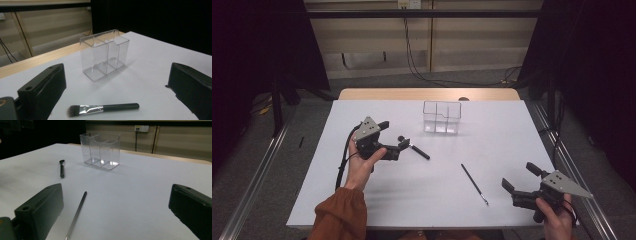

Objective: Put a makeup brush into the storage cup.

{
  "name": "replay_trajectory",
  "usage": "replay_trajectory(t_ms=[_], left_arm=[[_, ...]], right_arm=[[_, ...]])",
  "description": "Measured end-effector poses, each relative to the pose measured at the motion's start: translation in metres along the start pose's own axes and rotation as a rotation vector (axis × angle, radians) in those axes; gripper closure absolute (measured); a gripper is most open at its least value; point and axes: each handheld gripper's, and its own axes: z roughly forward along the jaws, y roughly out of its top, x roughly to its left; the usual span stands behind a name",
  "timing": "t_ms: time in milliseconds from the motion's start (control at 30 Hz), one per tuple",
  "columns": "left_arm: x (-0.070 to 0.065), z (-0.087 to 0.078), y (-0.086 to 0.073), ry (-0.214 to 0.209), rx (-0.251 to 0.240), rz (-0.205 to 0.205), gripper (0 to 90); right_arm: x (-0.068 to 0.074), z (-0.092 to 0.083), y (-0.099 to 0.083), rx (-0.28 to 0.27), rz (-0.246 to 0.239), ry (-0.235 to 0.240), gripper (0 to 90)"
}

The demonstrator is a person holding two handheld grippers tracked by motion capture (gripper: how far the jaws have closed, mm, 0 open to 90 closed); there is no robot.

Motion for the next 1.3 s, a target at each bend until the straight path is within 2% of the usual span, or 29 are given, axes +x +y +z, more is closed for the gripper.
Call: replay_trajectory(t_ms=[100,333,400,533,667,833,933,1000,1067,1167,1300], left_arm=[[0.001,0.004,0.0,-0.006,-0.001,-0.006,1.6],[0.003,0.022,0.006,-0.025,0.025,0.022,1.8],[0.005,0.027,0.007,-0.033,0.042,0.027,1.8],[0.012,0.033,0.007,-0.014,0.078,0.04,1.9],[0.018,0.04,0.01,-0.015,0.115,0.056,2.0],[0.022,0.045,0.011,-0.043,0.145,0.056,2.2],[0.024,0.05,0.012,-0.047,0.19,0.065,1.9],[0.023,0.054,0.013,-0.075,0.213,0.06,1.7],[0.022,0.058,0.014,-0.075,0.246,0.087,2.4],[0.023,0.061,0.015,-0.099,0.27,0.081,2.4],[0.022,0.066,0.018,-0.13,0.313,0.105,2.9]], right_arm=[[0.0,0.0,0.0,0.003,-0.002,-0.001,0.0],[0.0,0.0,0.0,0.007,-0.015,0.005,0.0],[0.0,0.0,-0.001,0.007,-0.014,0.006,0.0],[0.001,0.0,-0.001,0.005,-0.005,0.005,0.0],[0.0,0.0,-0.001,0.006,-0.008,0.007,0.0],[0.0,0.0,-0.001,0.007,-0.006,0.007,0.0],[0.0,0.0,-0.001,0.007,-0.006,0.006,0.0],[0.001,0.0,-0.001,0.004,-0.004,0.005,0.0],[0.001,0.0,-0.001,0.002,-0.004,0.007,0.0],[0.0,0.0,0.0,0.005,-0.011,0.012,0.0],[0.0,0.001,-0.001,0.005,-0.005,0.014,0.0]])
